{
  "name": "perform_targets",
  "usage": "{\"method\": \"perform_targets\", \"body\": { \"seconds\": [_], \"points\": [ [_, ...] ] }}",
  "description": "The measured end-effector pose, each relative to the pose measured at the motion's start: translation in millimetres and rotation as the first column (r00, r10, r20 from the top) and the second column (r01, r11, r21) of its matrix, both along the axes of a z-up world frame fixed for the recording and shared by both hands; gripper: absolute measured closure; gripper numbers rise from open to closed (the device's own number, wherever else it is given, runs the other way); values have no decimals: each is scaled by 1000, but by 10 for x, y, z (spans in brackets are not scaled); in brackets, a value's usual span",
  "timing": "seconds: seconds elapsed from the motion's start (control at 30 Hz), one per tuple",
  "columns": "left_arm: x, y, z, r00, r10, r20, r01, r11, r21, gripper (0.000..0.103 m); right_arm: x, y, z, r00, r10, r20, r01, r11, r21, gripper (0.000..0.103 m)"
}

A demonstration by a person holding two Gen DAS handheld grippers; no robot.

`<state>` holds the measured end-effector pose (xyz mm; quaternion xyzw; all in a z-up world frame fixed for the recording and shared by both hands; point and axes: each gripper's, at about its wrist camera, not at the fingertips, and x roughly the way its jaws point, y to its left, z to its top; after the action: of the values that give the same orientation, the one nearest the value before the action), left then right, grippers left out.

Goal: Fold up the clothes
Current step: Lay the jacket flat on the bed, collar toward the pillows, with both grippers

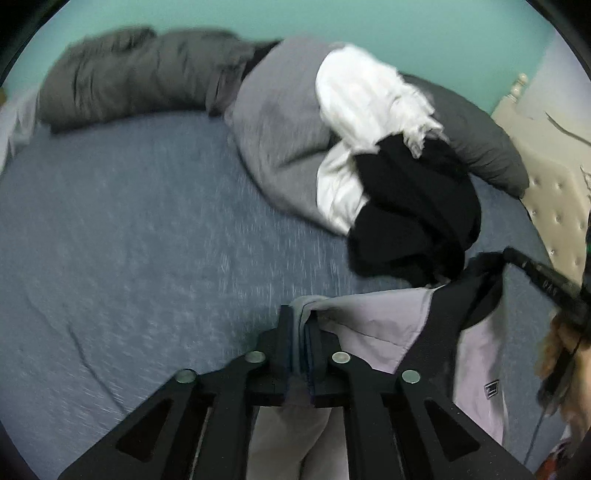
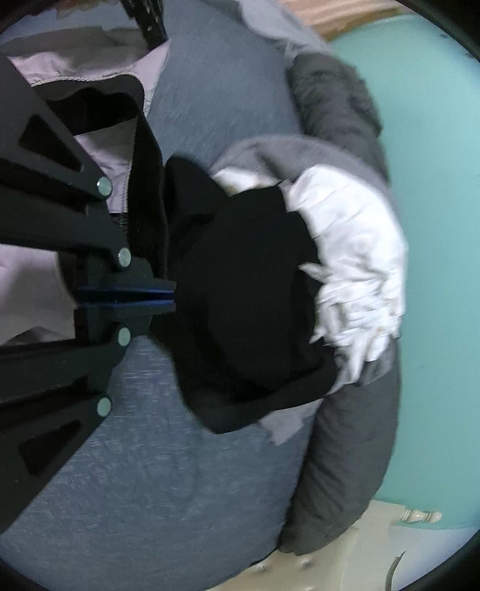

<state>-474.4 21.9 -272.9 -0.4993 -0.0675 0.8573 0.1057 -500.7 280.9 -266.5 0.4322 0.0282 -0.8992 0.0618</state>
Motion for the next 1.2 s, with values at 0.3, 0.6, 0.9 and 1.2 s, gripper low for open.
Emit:
{"method": "perform_targets", "body": {
  "seconds": [0.3,0.6,0.9,1.2],
  "points": [
    [426,-290,-74,998,-18,-53,19,999,28,62,547,-19,-294,996,63,64,-46,970,-237,65],
    [1528,-786,-200,995,55,-87,-52,998,36,61,1481,-996,-647,918,349,188,-218,840,-496,65],
    [2216,-937,-683,997,74,-34,-68,985,156,61,1583,-1341,-904,917,305,258,-112,816,-568,63],
    [2432,-951,-832,997,61,-53,-48,974,219,61,1524,-1484,-918,912,348,216,-206,846,-493,95]
  ]
}}
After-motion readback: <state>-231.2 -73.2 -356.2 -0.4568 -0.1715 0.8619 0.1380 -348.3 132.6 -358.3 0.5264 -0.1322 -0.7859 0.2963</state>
